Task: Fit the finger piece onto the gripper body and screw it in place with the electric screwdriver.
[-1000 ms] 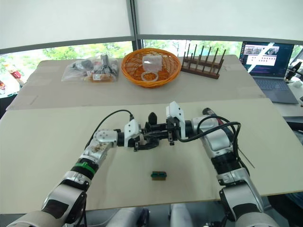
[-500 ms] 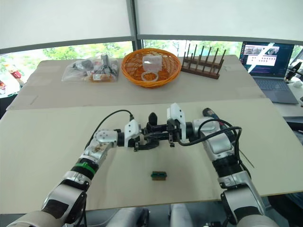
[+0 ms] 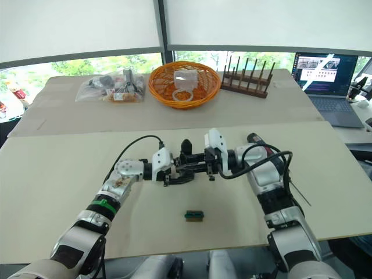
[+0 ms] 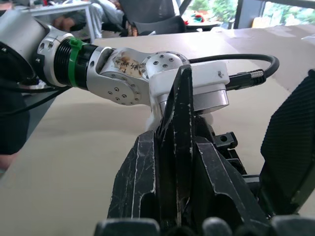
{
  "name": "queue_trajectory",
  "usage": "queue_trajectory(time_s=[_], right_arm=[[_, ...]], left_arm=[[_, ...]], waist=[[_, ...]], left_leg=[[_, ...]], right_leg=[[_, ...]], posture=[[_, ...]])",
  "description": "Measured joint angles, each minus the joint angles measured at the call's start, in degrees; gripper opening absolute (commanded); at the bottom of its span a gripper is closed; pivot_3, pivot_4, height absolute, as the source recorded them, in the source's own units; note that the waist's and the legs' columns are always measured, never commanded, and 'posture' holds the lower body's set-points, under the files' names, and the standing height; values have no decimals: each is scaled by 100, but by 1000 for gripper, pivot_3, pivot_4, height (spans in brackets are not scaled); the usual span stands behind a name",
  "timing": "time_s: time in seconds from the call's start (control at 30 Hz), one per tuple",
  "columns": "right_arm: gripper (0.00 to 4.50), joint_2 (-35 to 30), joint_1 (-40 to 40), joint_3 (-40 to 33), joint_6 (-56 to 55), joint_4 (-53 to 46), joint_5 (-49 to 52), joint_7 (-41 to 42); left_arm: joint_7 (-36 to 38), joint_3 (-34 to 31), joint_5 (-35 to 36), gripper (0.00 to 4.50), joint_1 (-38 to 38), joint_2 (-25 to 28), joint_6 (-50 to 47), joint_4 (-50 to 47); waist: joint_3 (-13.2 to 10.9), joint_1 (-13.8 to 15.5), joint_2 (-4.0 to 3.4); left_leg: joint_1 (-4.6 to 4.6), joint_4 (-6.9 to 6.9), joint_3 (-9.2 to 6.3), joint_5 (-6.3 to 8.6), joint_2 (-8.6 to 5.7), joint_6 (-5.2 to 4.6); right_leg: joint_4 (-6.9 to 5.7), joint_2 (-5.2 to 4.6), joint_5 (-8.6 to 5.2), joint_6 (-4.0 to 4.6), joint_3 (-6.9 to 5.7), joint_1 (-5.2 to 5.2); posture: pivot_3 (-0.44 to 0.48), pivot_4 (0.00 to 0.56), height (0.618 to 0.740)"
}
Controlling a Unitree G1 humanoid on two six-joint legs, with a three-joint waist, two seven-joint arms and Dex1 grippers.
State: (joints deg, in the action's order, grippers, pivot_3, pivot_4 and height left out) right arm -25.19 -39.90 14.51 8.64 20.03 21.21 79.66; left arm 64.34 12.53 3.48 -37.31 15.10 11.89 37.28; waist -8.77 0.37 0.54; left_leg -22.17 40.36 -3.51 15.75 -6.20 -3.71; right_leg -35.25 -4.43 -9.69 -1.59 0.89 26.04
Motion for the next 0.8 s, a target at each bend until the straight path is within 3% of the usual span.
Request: queue_trajectory(time_s=[0.2,0.5,0.8], right_arm=[[411,15,-44,-5,210,49,-7,-10],[411,6,452,-101,296,-616,-8,-673],[411,-2,254,-54,231,-444,-9,-588]], left_arm=[[-11,1,-1,2387,12,1,-67,-4],[-66,4,-24,2387,44,8,-87,-18],[-80,2,-22,2387,44,12,-89,-12]], waist=[[25,0,1],[52,-3,3],[52,-6,3]], left_leg=[[1,-2,0,1,1,0],[16,-12,0,6,2,-8],[17,-13,0,5,2,-8]], right_leg=[[0,-1,0,0,1,0],[2,0,0,1,2,-10],[4,0,0,1,1,-12]], posture=[[0,150,740],[0,150,740],[0,150,740]])
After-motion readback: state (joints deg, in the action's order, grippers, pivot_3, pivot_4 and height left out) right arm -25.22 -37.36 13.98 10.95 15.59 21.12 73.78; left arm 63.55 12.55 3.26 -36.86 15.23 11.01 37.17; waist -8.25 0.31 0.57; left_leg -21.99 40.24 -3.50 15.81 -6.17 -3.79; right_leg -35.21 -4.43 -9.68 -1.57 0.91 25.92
